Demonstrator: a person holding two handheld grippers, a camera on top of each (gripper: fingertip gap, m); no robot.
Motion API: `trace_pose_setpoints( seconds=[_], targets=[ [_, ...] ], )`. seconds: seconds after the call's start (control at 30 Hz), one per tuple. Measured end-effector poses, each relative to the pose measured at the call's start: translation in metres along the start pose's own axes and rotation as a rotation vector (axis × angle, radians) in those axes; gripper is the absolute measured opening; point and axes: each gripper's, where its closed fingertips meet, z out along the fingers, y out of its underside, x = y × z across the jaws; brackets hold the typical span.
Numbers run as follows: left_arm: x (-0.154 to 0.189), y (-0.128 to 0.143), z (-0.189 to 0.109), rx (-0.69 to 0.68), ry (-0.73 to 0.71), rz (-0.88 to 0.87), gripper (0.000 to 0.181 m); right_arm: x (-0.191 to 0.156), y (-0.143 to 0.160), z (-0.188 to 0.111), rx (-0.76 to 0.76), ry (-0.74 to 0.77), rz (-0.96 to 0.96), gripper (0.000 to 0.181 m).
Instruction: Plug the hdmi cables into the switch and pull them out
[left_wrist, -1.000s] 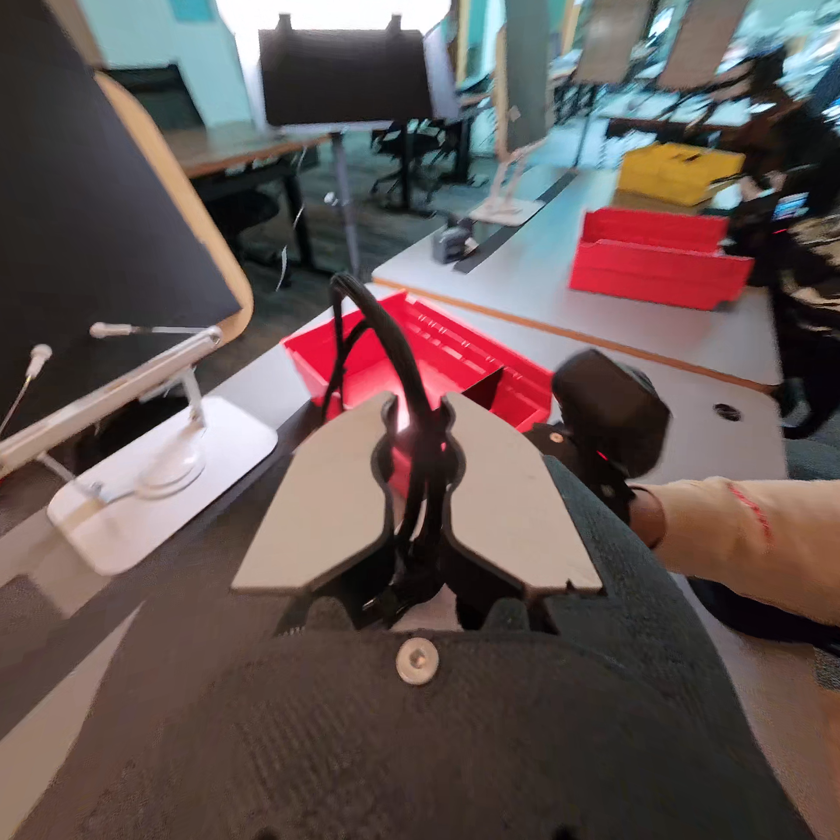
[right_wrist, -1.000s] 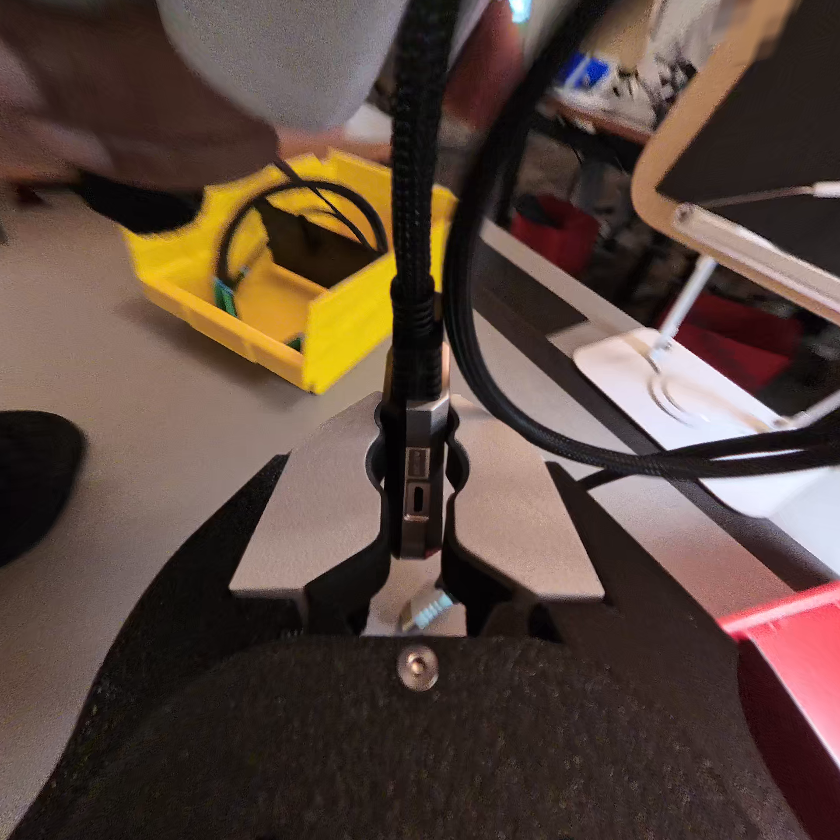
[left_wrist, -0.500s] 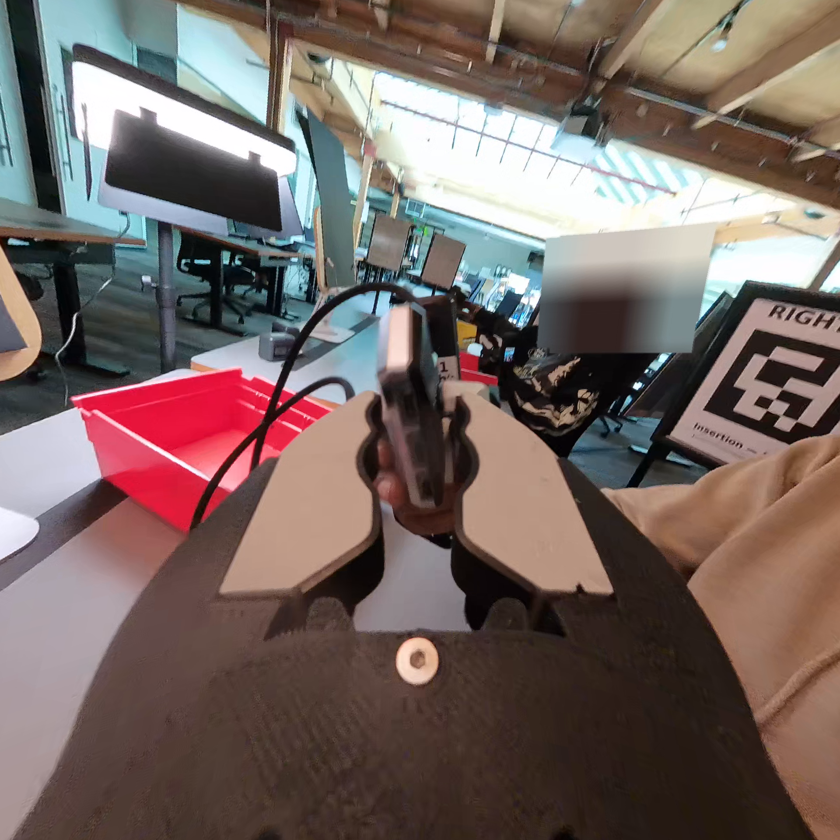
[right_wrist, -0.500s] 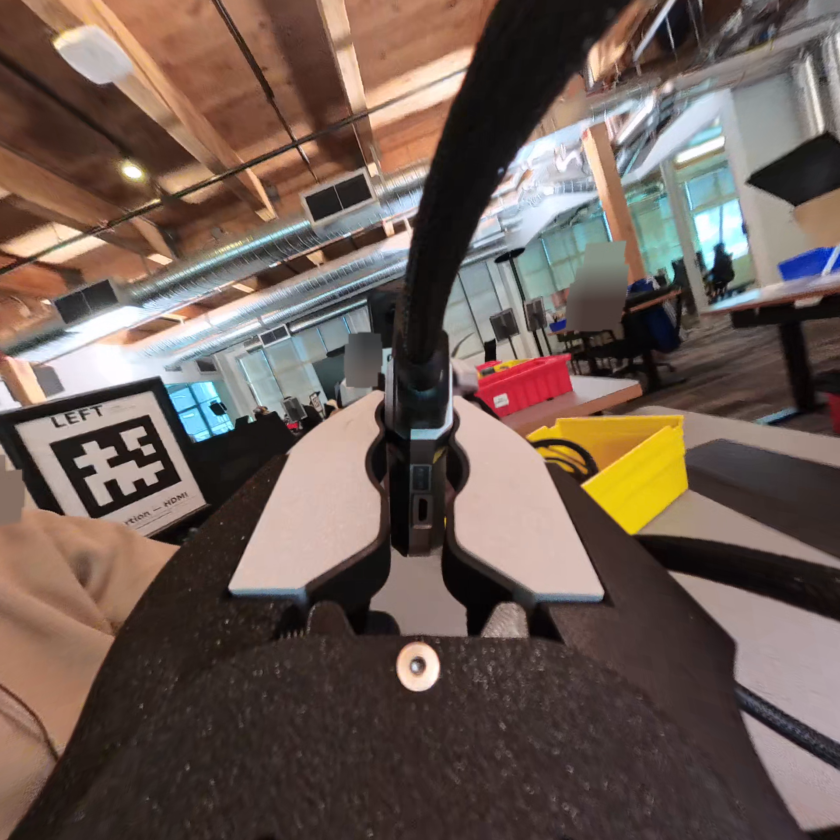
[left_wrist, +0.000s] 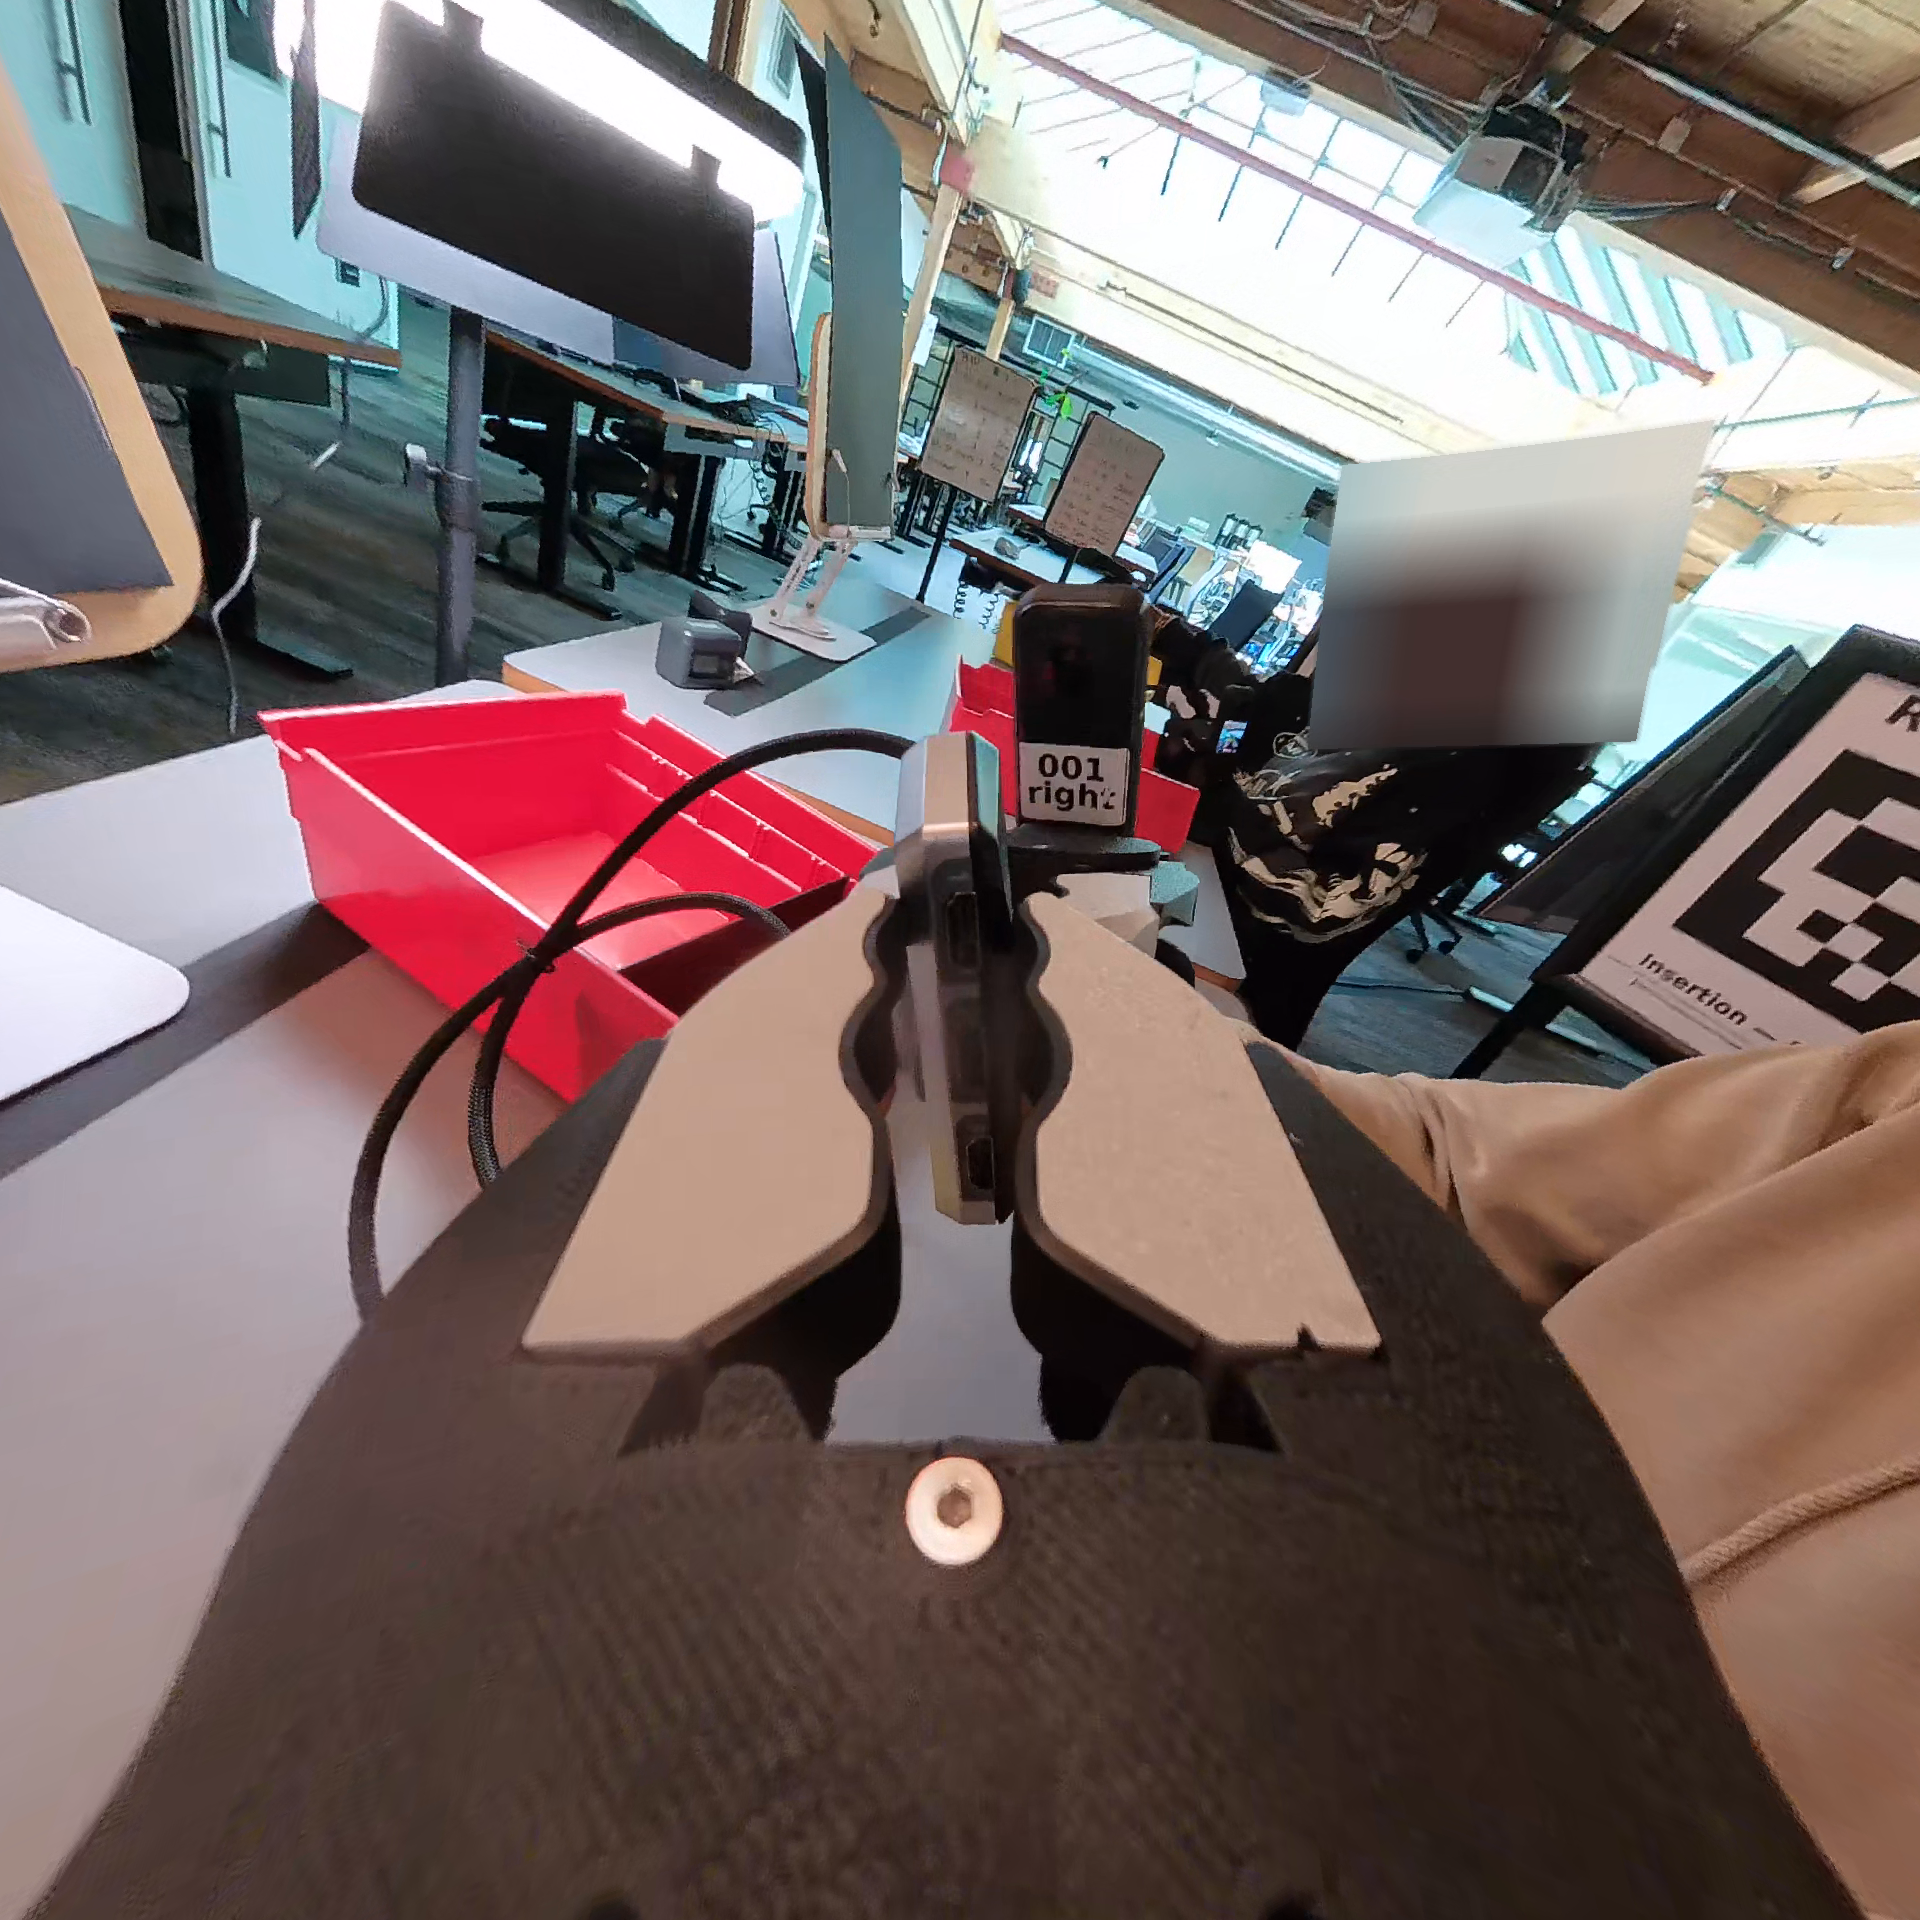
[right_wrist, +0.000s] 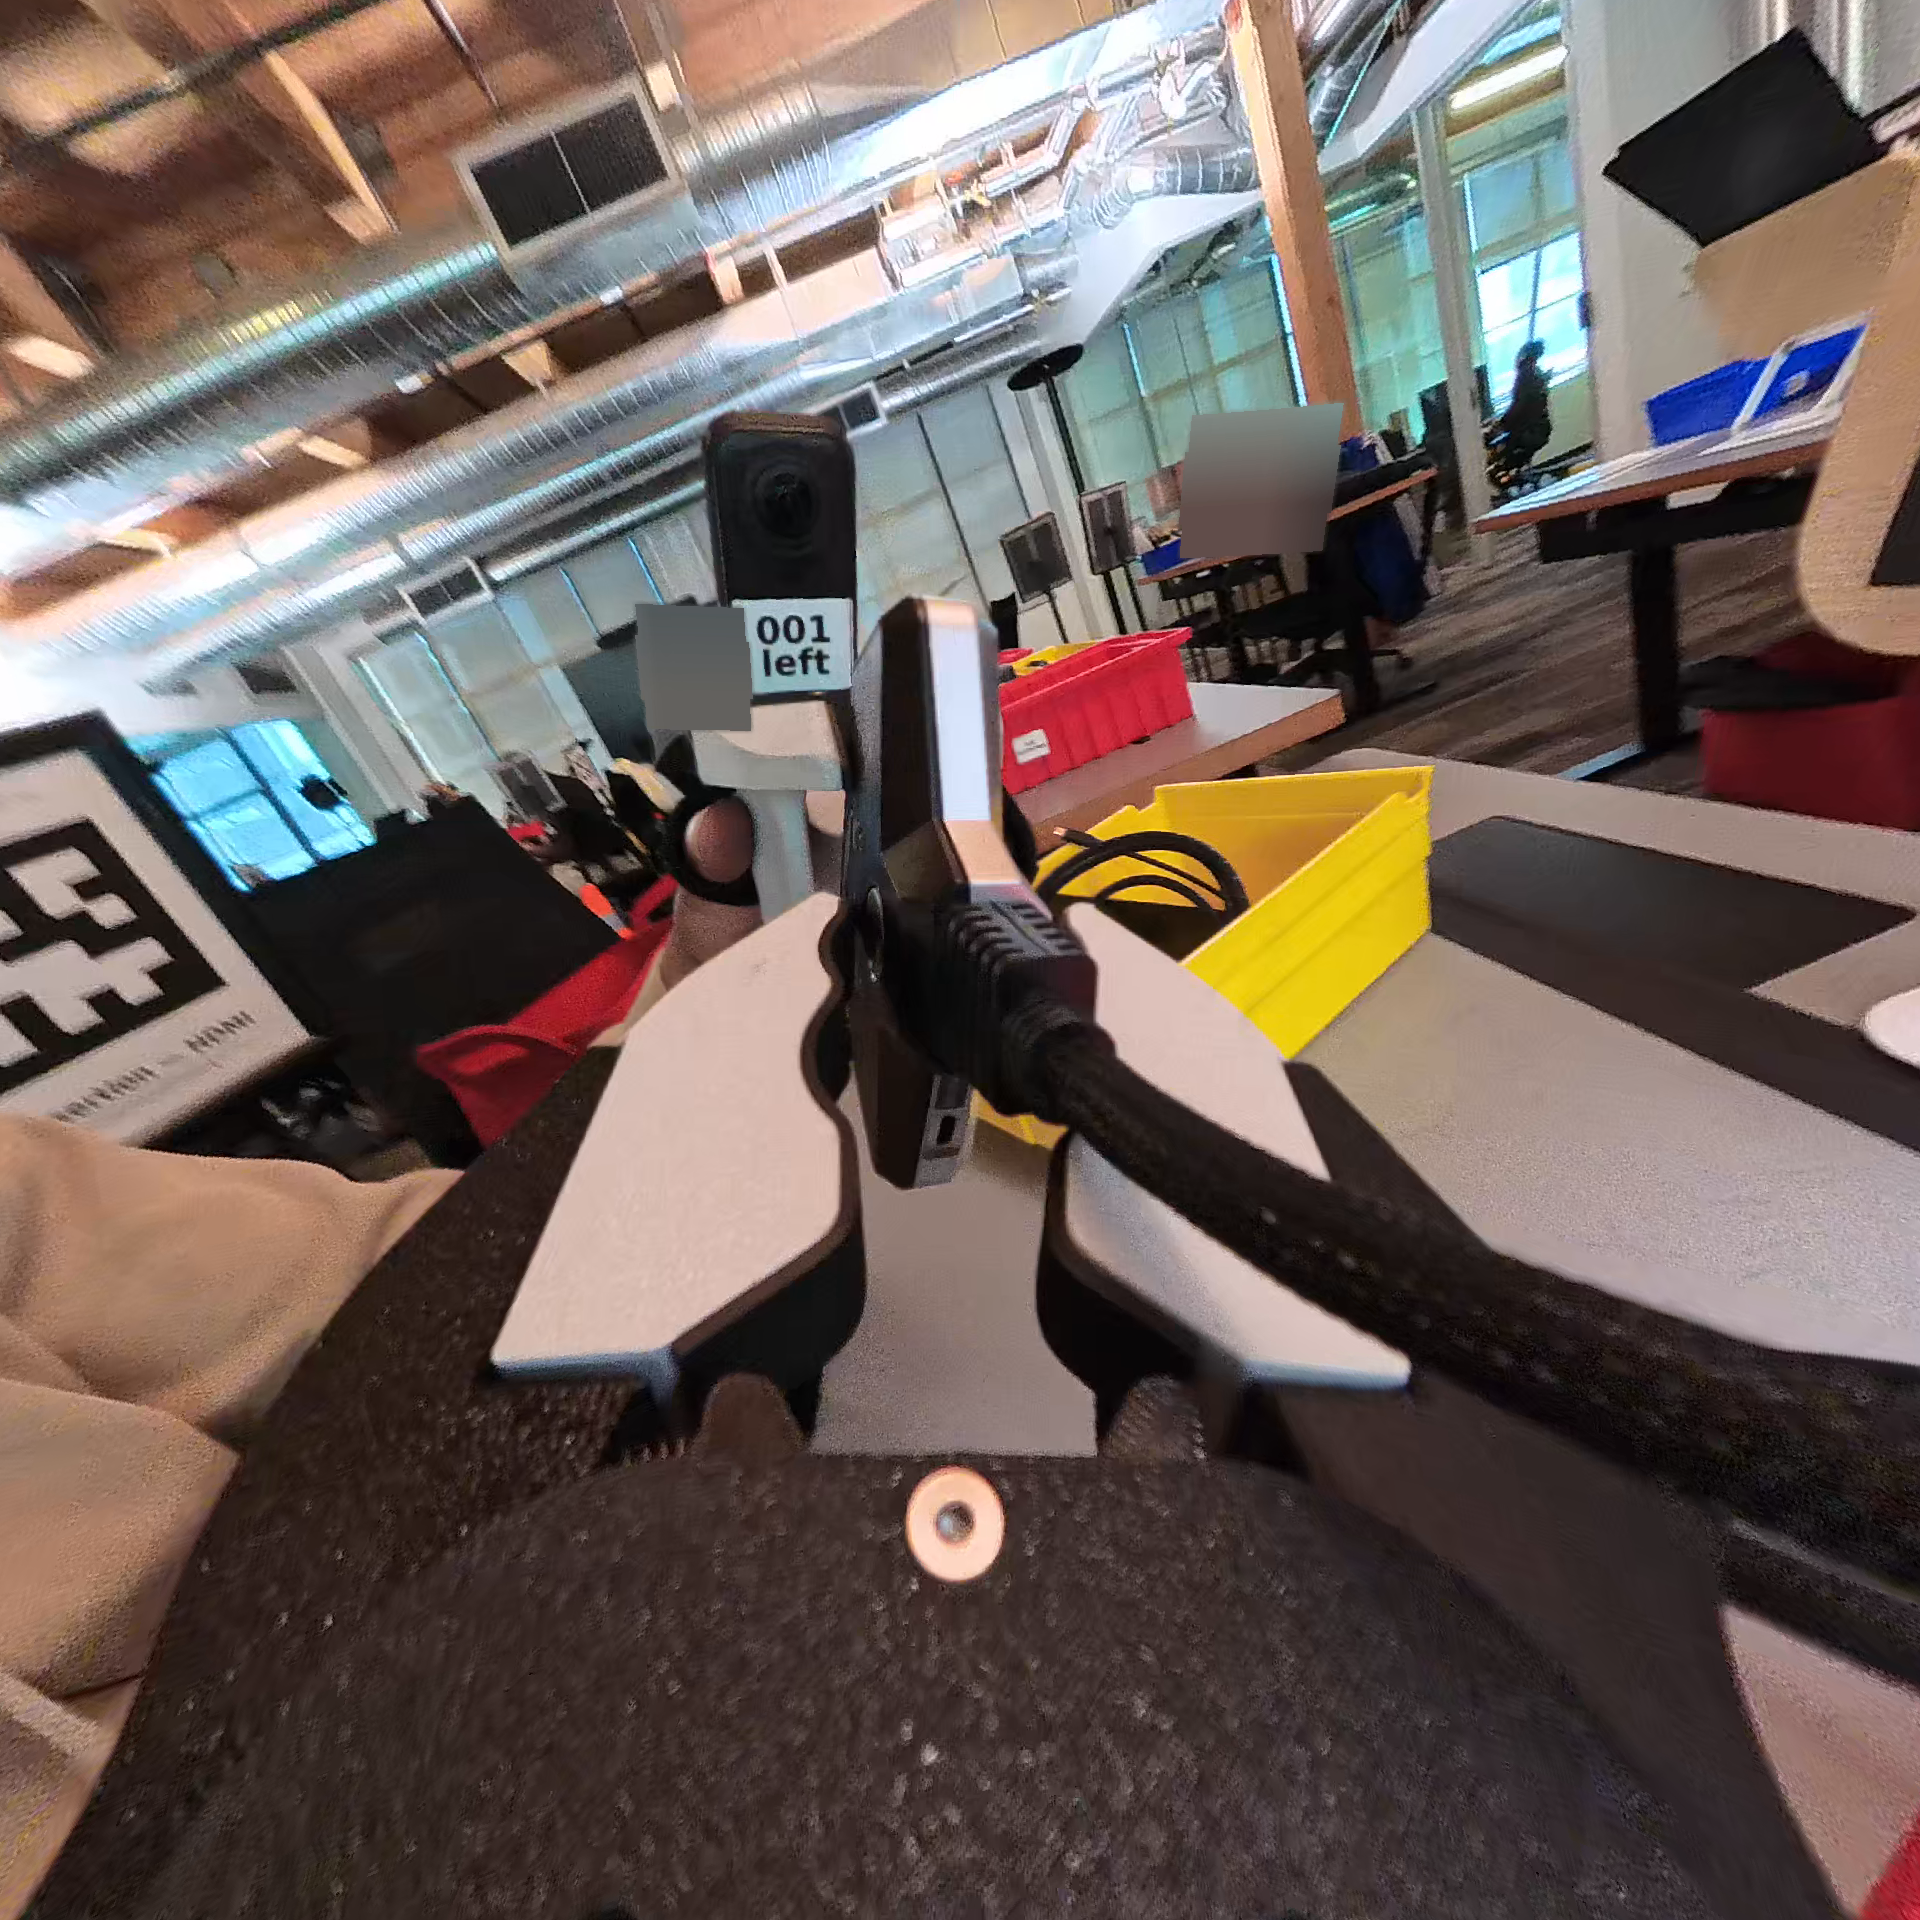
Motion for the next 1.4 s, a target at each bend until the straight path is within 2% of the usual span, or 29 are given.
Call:
trace_pose_setpoints(
  seconds=[0.2, 0.37, 0.63, 0.7, 1.03, 1.13, 1.23, 1.33, 1.4],
  targets=[
    [-0.002, 0.011, 0.004, -0.051, 0.016, -0.08, 0.02, 0.003, 0.006, -0.007, -0.071, 0.027, -0.123, 0.036],
    [-0.001, 0.013, 0.004, -0.057, 0.044, -0.119, 0.02, -0.003, 0.015, -0.01, -0.135, -0.029, -0.133, 0.032],
    [0.005, 0.009, 0.009, -0.017, 0.057, -0.048, 0.02, -0.012, 0.019, -0.011, -0.113, -0.15, -0.027, 0.023],
    [0.008, 0.008, 0.01, -0.016, 0.048, -0.026, 0.02, -0.012, 0.018, -0.013, -0.101, -0.157, -0.054, 0.023],
    [-0.016, 0.011, 0.008, -0.056, -0.183, 0.068, 0.026, 0.007, 0.013, -0.019, -0.099, -0.033, -0.141, 0.023],
    [-0.038, 0.007, -0.008, -0.067, -0.324, 0.116, 0.028, 0.014, 0.008, -0.025, -0.105, 0.021, -0.175, 0.023],
    [-0.065, 0.003, -0.04, -0.122, -0.52, 0.185, 0.029, 0.019, 0.006, -0.03, -0.12, 0.052, -0.187, 0.023],
    [-0.095, 0.001, -0.092, -0.213, -0.753, 0.257, 0.031, 0.018, 0.003, -0.031, -0.111, 0.046, -0.182, 0.023],
    [-0.118, 0.002, -0.141, -0.288, -0.946, 0.282, 0.031, 0.015, 0.0, -0.031, -0.1, 0.041, -0.181, 0.023]
  ],
)
